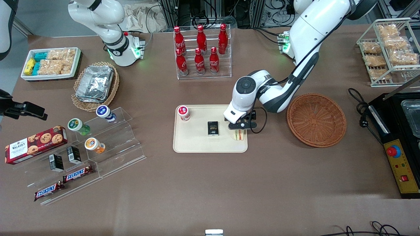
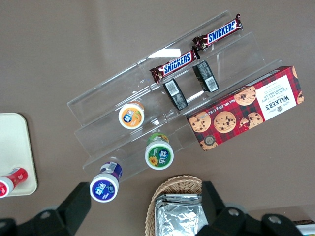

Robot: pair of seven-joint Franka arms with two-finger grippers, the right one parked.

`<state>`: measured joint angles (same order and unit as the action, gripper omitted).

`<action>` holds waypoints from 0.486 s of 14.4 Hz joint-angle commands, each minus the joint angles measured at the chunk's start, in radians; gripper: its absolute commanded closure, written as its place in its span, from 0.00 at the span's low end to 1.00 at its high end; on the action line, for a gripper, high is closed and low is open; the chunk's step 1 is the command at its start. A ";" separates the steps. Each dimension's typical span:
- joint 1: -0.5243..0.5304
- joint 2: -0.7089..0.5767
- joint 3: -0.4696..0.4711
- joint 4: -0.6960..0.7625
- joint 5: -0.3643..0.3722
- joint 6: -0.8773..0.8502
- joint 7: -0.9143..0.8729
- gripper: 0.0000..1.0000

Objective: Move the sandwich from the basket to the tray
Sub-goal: 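Lower the sandwich onto the tray and open the left gripper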

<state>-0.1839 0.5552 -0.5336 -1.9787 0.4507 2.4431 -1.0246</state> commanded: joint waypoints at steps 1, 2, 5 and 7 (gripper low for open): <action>-0.014 0.011 0.006 0.020 0.031 0.004 -0.049 0.00; -0.012 0.009 0.004 0.032 0.029 -0.002 -0.067 0.00; -0.012 -0.026 0.001 0.076 0.025 -0.063 -0.114 0.00; -0.012 -0.069 -0.003 0.151 0.013 -0.219 -0.120 0.00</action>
<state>-0.1843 0.5416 -0.5360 -1.8943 0.4512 2.3587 -1.0988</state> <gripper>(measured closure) 0.000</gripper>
